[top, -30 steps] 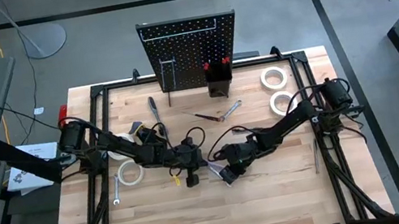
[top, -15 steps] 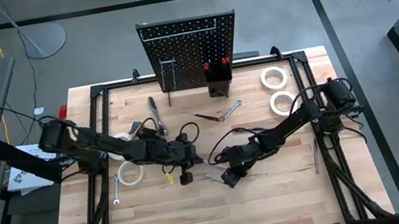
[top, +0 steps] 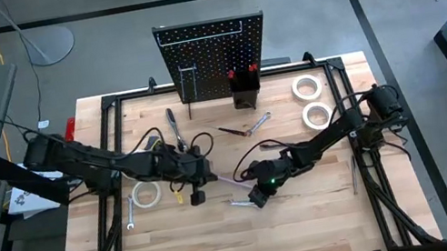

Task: Hang tools onto peg board
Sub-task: Hang the wrench onto the peg board

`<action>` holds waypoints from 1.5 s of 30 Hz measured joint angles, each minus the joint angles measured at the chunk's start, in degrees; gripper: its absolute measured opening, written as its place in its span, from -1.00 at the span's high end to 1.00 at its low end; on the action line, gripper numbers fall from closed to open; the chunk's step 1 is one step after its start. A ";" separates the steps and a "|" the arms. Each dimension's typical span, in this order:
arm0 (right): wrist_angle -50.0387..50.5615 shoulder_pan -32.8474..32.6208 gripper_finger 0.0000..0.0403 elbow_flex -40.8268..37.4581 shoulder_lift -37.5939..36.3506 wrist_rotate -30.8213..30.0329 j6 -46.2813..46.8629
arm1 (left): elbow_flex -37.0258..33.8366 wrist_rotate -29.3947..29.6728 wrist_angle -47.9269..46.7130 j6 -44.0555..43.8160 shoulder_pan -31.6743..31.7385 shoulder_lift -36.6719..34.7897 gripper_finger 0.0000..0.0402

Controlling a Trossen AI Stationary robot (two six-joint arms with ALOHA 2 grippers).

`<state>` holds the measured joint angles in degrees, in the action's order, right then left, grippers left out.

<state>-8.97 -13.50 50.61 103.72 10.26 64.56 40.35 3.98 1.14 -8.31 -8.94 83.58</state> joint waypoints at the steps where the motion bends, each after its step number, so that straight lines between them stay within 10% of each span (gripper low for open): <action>1: -0.76 0.00 1.00 0.00 0.00 0.52 -0.38 | -0.27 -1.04 0.60 -0.03 -0.18 0.98 1.00; 15: 15.21 -0.79 1.00 0.02 -12.92 -10.05 -4.58 | 2.60 -5.44 15.60 -0.52 -7.08 17.27 1.00; 45: 22.03 -0.28 1.00 0.00 -16.83 -13.71 -4.61 | 2.80 -7.93 14.19 3.01 -5.21 18.90 1.00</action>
<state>13.06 -13.78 50.61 86.89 -3.46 59.95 43.16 -3.95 15.33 -5.30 -14.15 102.48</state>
